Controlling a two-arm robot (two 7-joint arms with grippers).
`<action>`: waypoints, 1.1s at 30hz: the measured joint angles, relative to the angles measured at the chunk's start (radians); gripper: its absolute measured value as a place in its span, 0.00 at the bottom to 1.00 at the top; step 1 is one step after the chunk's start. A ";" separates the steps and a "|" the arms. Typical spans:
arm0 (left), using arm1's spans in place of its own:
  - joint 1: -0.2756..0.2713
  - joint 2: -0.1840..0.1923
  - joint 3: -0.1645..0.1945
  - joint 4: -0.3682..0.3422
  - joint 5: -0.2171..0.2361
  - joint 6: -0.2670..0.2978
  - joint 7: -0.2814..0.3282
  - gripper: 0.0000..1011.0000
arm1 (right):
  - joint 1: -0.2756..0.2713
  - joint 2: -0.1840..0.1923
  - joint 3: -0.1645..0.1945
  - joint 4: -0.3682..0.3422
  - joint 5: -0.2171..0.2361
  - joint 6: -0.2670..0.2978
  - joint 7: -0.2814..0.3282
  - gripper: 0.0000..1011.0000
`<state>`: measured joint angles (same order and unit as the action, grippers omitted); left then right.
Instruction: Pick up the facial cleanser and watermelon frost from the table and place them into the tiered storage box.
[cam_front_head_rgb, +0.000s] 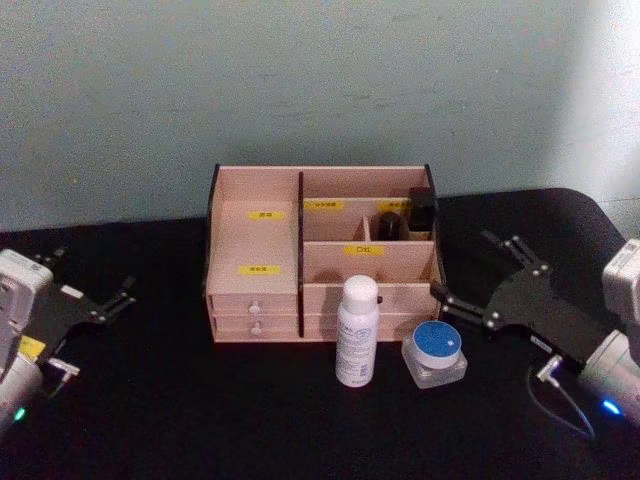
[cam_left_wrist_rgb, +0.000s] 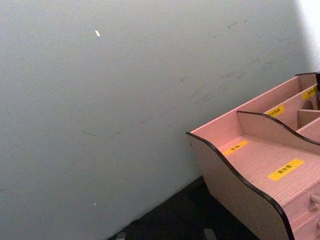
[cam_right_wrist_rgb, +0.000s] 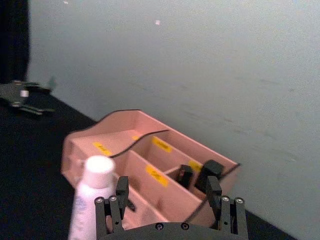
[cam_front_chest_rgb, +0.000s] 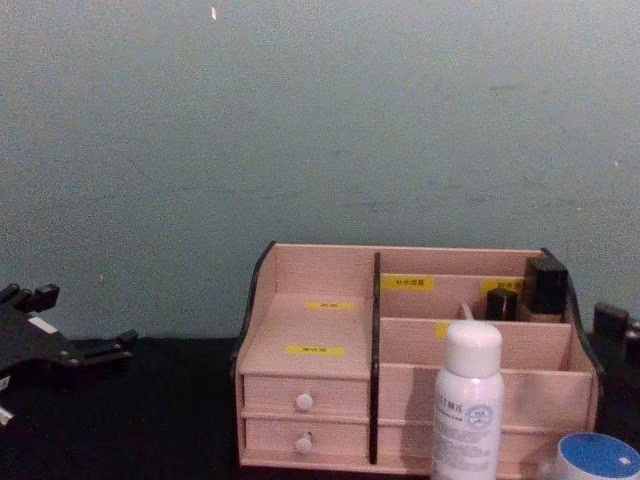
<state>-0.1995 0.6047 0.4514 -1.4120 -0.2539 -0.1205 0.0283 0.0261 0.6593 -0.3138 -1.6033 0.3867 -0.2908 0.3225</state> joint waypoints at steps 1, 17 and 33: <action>0.000 0.000 0.000 0.000 0.000 0.000 0.000 0.99 | -0.004 0.003 0.000 -0.004 0.002 -0.001 0.008 0.99; 0.000 0.000 0.000 0.000 0.000 0.000 0.000 0.99 | -0.029 0.019 -0.025 -0.012 0.000 0.039 0.146 0.99; 0.000 0.000 0.000 0.000 0.000 0.000 0.000 0.99 | 0.038 -0.059 -0.054 0.072 -0.025 0.105 0.201 0.99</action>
<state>-0.1995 0.6047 0.4514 -1.4120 -0.2539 -0.1206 0.0283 0.0643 0.6008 -0.3679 -1.5312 0.3620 -0.1858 0.5234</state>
